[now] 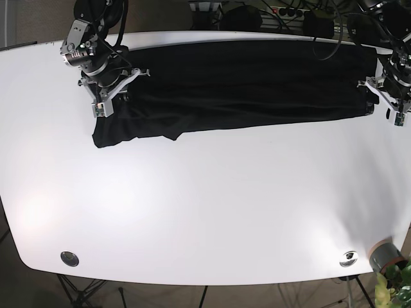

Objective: Fold the T-shirt properly

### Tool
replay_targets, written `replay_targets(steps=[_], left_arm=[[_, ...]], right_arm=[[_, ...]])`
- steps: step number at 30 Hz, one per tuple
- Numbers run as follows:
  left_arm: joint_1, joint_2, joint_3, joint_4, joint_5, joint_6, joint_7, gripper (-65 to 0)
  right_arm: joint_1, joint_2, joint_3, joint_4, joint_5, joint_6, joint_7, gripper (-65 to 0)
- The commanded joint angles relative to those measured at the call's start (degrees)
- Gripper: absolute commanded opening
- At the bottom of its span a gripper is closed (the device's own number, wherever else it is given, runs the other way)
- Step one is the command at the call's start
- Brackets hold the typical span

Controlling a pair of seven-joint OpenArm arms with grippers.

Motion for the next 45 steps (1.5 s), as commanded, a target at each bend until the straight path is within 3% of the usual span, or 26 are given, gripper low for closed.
replay_targets(steps=[1,4,8,10,16,18,21,30,34,36,45], left_arm=[[-0.03,-0.89,-0.27,1.03,-0.51,0.12,-0.78,-31.1],[-0.03,-0.89,-0.18,0.68,-0.51,0.12,-0.78,-31.1],[0.76,-0.37,0.96,0.51,-0.42,0.12,-0.78,-31.1],[1.28,-0.28,2.02,0.51,-0.33,0.12,-0.78,-31.1],[1.46,-0.10,5.62,-3.45,-0.15,0.12,-1.04,-31.1],[1.37,-0.10,6.15,-4.50,-0.15,0.12,-1.04,-31.1],[1.46,-0.01,6.50,-5.12,-0.15,0.12,-1.04,-31.1],[1.28,-0.98,6.50,-9.43,-0.15,0.12,-1.57,-31.1],[1.55,-1.68,6.59,-11.54,-0.15,0.12,-5.44,-31.1],[1.55,-1.68,6.59,-11.80,-0.07,0.12,-6.40,-31.1],[1.64,-1.68,6.59,-11.80,-0.07,0.12,-6.58,-31.1]], right_arm=[[-0.42,0.27,1.44,1.34,1.31,0.03,1.05,-58.7],[-1.30,0.27,3.02,1.34,1.23,0.21,1.14,-48.2],[-2.62,0.27,5.40,2.31,1.40,0.47,1.14,-29.2],[-3.41,0.27,6.36,2.40,2.72,0.73,1.14,-24.9],[-4.29,0.53,11.81,2.48,12.92,4.60,0.96,-24.4],[-4.38,1.24,11.90,2.48,14.76,5.13,0.87,-24.4],[-4.20,2.91,10.93,2.57,16.96,4.95,0.79,-24.1],[-1.56,7.30,2.58,2.22,16.96,4.78,0.79,-23.9],[0.46,7.57,1.79,0.72,16.43,4.43,0.79,-24.1],[2.04,7.57,1.79,-0.42,15.38,3.28,0.79,-24.1],[4.59,7.48,1.62,-7.01,13.89,2.84,0.79,-24.4]])
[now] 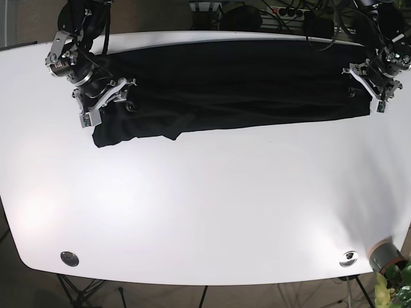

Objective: Fold the T-shirt properly

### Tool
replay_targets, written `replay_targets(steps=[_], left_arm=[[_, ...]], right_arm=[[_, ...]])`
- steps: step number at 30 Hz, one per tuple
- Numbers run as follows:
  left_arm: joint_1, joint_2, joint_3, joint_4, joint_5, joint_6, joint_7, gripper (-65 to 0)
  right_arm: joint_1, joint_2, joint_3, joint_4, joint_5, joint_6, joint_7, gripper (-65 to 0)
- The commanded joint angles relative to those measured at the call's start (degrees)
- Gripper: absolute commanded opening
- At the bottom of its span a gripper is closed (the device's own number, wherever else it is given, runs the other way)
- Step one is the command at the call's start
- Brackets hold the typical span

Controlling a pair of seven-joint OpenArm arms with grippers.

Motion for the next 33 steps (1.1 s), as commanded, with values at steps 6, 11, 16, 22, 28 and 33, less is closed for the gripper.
replay_targets(steps=[6,11,16,22,28,33], left_arm=[[-0.38,-1.03,-0.30,0.59,-0.48,-0.06,-1.29,-31.1],[-0.46,-1.73,1.99,-0.38,-0.48,-0.06,-1.38,-31.1],[-1.43,-3.67,4.19,-5.56,-0.57,-0.06,-1.64,-31.1],[-2.84,-3.93,4.19,-6.97,-0.48,-0.06,-2.79,-31.1],[-2.93,-5.07,4.54,-7.14,-0.48,-0.06,-3.14,-31.1],[-3.01,-5.16,4.54,-7.14,-0.48,-0.06,-3.14,-31.1]], right_arm=[[1.07,0.02,0.13,-5.09,0.73,0.29,0.85,-41.9],[-0.16,0.02,0.66,-2.63,0.73,0.11,0.94,-63.3],[-2.79,0.02,0.66,3.79,0.82,-0.24,0.94,-60.1],[-6.40,-0.06,0.92,6.78,1.87,-0.24,0.94,-60.1],[-9.92,0.38,6.55,7.04,10.57,0.02,0.94,-60.1],[-12.29,0.64,7.16,7.04,12.86,0.02,0.94,-59.5]])
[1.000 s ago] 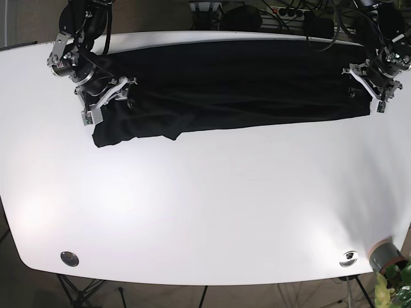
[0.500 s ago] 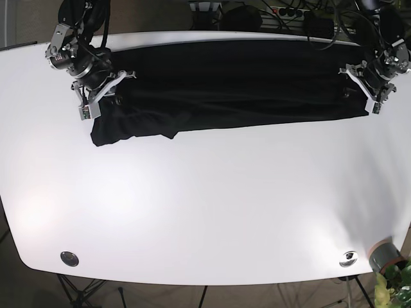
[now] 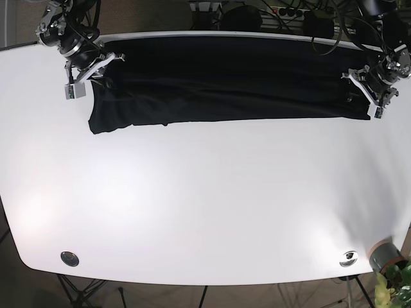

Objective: Fold the T-shirt properly

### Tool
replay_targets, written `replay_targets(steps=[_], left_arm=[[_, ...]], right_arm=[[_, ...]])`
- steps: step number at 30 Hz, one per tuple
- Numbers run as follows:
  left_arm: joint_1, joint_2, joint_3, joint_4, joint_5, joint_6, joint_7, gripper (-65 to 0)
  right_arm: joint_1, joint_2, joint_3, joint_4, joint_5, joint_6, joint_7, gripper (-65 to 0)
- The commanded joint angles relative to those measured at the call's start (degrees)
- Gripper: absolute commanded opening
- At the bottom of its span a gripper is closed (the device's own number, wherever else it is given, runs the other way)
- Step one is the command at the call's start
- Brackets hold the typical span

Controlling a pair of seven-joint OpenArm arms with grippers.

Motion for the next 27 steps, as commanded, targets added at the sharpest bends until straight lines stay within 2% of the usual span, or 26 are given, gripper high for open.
replay_targets(steps=[1,3,5,6,10,12,13,17,19,21,23,27], left_arm=[[0.00,-1.29,-0.38,0.42,0.61,0.38,0.53,-31.1],[-0.08,-1.29,-0.38,0.51,0.61,0.38,0.53,-31.1],[-0.08,-1.29,-0.38,0.51,0.61,0.38,0.53,-31.1],[-0.08,-1.29,-0.38,0.51,0.61,0.38,0.53,-31.1],[-0.17,-1.29,-0.38,0.51,0.61,0.38,0.53,-31.1],[-0.17,-1.29,-0.38,0.51,0.61,0.38,0.53,-31.1],[-0.17,-1.29,-0.38,0.51,0.61,0.38,0.53,-31.1],[-0.17,-1.29,-0.38,0.59,0.61,0.38,0.53,-31.1],[-0.17,-1.29,-0.38,0.59,0.61,0.38,0.53,-31.1],[-0.17,-1.29,-0.38,0.59,0.61,0.38,0.53,-31.1],[-0.17,-1.29,-0.38,0.59,0.61,0.38,0.53,-31.1],[-0.17,-1.29,-0.38,0.59,0.61,0.38,0.53,-31.1]], right_arm=[[-1.14,1.08,0.39,1.25,1.25,0.11,1.16,-59.3],[-1.85,1.26,0.39,1.25,1.34,0.02,1.16,-57.5],[-2.90,1.08,0.39,1.25,1.34,0.20,1.16,-50.3],[-3.17,0.99,0.47,1.25,1.34,0.29,1.25,-46.1],[-4.05,-0.24,3.73,1.25,3.36,0.46,1.60,-20.5],[-4.13,-0.94,6.45,1.25,6.00,0.64,1.51,-14.9],[-4.13,-0.94,8.12,1.25,8.46,1.34,1.33,-13.8],[-4.13,0.29,9.09,1.43,13.39,5.21,1.25,-17.1],[-3.69,1.78,8.12,1.87,15.23,5.65,1.16,-19.8],[-2.46,2.93,5.31,1.87,15.32,4.86,1.16,-22.4],[-0.97,4.07,1.97,1.95,14.53,3.28,1.16,-24.9],[2.37,5.47,-5.77,1.78,9.25,-2.53,1.16,-27.6]])
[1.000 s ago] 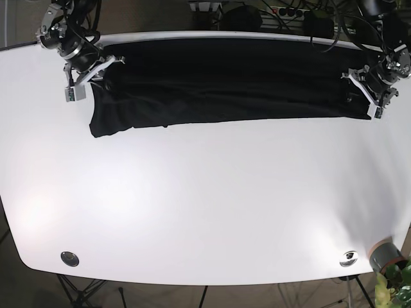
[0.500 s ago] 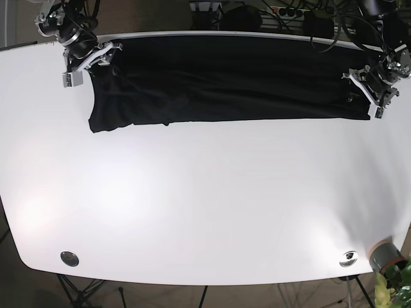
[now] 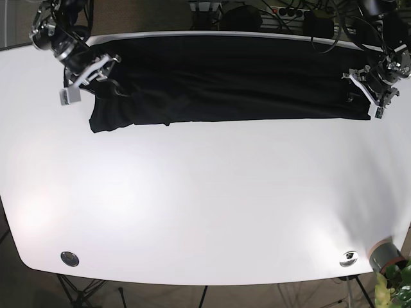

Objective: Fold the T-shirt properly

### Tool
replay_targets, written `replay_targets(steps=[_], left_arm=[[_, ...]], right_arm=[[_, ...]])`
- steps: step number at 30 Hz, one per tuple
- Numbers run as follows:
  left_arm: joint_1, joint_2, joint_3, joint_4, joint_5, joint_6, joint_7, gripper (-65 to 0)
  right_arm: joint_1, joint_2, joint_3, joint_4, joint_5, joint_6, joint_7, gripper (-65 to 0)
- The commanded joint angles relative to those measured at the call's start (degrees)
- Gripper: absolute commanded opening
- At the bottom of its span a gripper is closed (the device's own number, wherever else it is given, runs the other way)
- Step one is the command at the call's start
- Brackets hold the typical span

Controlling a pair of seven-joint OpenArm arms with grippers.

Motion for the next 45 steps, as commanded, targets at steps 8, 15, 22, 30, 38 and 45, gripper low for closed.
replay_targets(steps=[8,15,22,30,38,45], left_arm=[[-0.15,-1.18,-0.12,0.48,0.35,0.34,0.60,-31.1],[-0.06,-1.27,0.85,0.48,0.79,0.34,0.60,-31.1],[-0.50,-1.01,0.85,0.48,3.78,0.34,0.60,-31.1],[-1.91,-1.09,0.76,0.40,4.04,0.34,0.60,-31.1],[-2.00,-1.18,0.76,0.40,4.04,0.34,0.60,-31.1],[-2.00,-1.18,0.67,0.48,3.87,0.34,0.60,-31.1]], right_arm=[[6.86,0.45,-10.80,1.10,-18.27,-10.18,1.05,-27.3],[7.13,0.36,-12.03,-0.39,-22.84,-13.44,0.96,-27.9],[2.64,0.45,-11.94,-2.33,-23.19,-12.73,1.31,-35.7],[-1.31,0.45,-11.68,-2.07,-22.84,-12.56,1.40,-60.1],[-2.98,-0.43,-3.59,-0.13,-22.75,-8.34,0.96,-60.2],[-3.86,-0.43,1.51,1.72,-22.75,-3.41,0.96,-60.1]])
